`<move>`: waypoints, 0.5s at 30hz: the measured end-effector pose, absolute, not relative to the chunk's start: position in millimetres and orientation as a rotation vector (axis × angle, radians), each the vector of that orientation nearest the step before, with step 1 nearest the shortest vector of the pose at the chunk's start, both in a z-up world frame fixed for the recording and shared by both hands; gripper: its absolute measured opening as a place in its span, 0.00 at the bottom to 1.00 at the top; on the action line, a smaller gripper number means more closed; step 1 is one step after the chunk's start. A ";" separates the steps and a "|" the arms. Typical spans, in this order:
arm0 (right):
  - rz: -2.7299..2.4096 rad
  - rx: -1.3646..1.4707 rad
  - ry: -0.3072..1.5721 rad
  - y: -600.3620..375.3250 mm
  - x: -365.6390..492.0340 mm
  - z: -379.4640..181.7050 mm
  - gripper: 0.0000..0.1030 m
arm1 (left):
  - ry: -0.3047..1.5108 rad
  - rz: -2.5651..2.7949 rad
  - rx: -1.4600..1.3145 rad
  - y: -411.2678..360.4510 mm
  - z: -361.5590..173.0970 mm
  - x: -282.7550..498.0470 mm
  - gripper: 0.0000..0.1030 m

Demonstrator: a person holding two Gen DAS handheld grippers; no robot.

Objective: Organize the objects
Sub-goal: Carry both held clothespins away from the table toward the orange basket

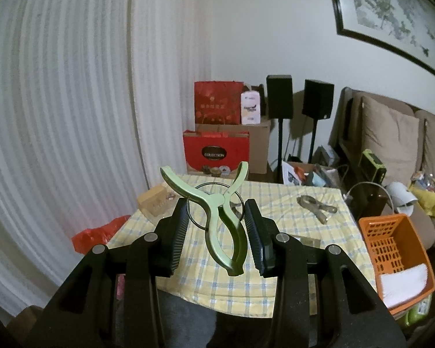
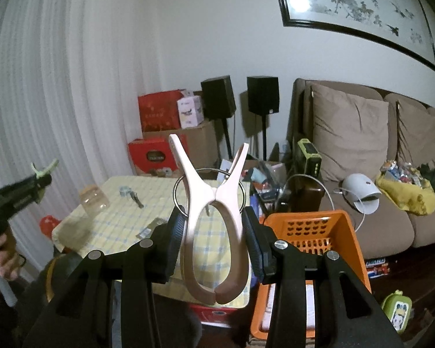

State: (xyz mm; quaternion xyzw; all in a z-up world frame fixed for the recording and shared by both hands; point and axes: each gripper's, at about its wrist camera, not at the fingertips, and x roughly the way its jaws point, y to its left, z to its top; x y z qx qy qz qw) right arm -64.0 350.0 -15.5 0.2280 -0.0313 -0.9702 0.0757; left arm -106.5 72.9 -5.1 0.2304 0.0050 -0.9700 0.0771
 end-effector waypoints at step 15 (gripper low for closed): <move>-2.913 0.707 -0.175 367.6 -69.6 -18.5 0.40 | 0.020 -2.984 0.720 104.5 -1.8 -113.6 0.35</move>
